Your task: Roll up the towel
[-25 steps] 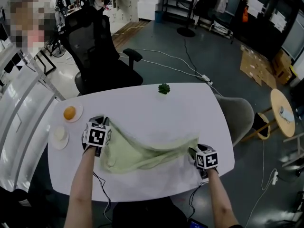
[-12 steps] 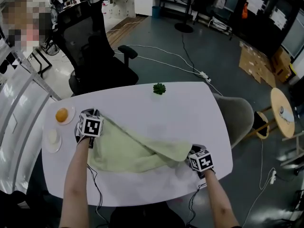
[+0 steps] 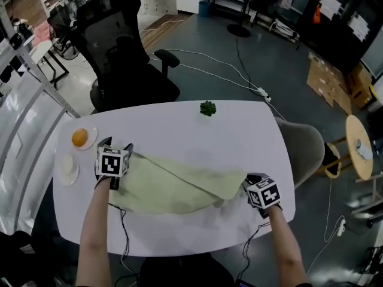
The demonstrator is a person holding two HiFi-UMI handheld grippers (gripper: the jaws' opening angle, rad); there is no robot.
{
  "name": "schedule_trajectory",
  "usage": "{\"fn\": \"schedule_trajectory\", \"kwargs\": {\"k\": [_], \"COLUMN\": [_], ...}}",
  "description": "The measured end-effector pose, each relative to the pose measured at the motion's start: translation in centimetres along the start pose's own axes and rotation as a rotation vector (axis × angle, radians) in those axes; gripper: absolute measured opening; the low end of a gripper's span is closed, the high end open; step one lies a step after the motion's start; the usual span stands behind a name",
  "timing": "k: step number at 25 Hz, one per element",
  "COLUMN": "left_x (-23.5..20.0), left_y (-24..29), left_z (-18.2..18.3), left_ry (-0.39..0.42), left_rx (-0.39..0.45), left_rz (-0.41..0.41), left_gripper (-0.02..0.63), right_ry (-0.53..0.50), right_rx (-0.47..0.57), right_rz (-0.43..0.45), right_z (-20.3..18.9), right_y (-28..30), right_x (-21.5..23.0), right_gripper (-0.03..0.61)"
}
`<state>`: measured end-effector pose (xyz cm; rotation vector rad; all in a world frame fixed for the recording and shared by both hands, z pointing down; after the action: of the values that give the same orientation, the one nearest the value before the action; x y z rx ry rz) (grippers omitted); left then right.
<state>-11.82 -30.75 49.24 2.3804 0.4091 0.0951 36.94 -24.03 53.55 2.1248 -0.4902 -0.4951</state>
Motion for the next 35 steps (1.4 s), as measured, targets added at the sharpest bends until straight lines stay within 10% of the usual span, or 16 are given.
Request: {"fn": "schedule_trajectory", "kwargs": {"k": [5,13,21,25,35], "left_x": [1.8,2.2,2.8,2.7,2.2], "left_y": [-6.3,-12.0,-8.4,-8.2,-18.8], "left_z": [-5.4,-18.5,-19.7,-19.9,-23.4], "left_ry": [0.01,-0.288,-0.307,-0.259,-0.292], "left_rx": [-0.027,-0.134,-0.22,-0.255,-0.256], "left_rz": [-0.024,0.045,0.006,0.058,0.174], "left_gripper": [0.36,0.295,0.201,0.05,0.041], "right_ry": [-0.053,-0.052,-0.053,-0.073,-0.182], "right_rx": [-0.027,-0.069,-0.11,-0.123,-0.37], "right_rz": [-0.004,-0.036,-0.041,-0.042,0.055], "right_z": [1.5,2.8,2.9,3.7,5.2], "right_y": [-1.2,-0.7,-0.6,-0.6,-0.7], "right_x": [1.8,2.5,3.1,3.4,5.6], "right_gripper": [0.064,0.064,0.066,0.066,0.066]}}
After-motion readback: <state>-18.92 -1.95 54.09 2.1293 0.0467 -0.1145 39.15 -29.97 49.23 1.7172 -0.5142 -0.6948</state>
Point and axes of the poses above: the fingertips, and each gripper's own axes: y forward along the fingers, x to its right, z out of its top, the point moved 4 cm from there along -y, backward along the fingers, and after that the axes turned 14 degrees about -z, right-handed, at the moved point
